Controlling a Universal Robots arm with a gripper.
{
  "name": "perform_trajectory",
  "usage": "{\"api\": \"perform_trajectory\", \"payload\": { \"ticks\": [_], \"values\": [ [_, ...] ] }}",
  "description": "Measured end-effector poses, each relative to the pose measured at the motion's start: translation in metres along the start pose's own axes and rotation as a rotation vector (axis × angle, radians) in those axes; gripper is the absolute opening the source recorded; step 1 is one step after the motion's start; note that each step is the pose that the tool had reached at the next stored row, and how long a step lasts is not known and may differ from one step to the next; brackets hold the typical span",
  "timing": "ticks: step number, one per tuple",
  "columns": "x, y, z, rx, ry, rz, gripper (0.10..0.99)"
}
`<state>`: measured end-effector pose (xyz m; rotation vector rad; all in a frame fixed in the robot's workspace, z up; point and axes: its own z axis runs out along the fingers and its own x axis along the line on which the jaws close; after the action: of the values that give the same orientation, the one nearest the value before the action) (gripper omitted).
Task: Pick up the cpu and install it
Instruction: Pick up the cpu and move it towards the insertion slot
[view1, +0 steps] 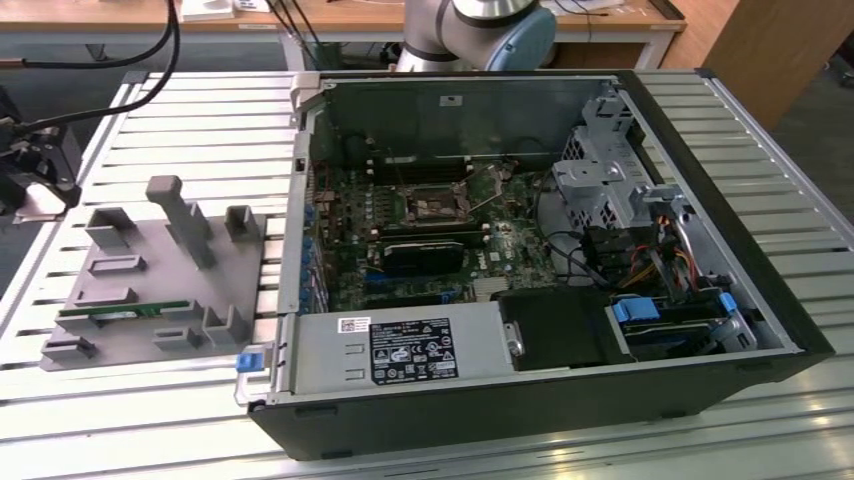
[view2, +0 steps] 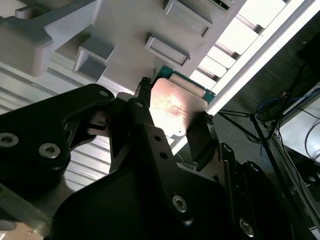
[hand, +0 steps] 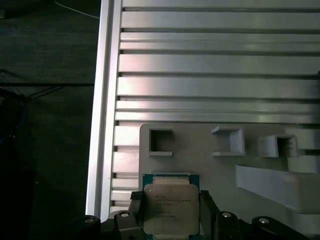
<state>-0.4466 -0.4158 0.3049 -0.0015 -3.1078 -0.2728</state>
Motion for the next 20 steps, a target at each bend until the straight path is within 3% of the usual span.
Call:
{"api": "perform_trajectory", "payload": {
  "ticks": [20],
  "values": [
    [0.0005,0.0036,-0.0203,-0.026,-0.0002,-0.001,0.537]
  ]
}}
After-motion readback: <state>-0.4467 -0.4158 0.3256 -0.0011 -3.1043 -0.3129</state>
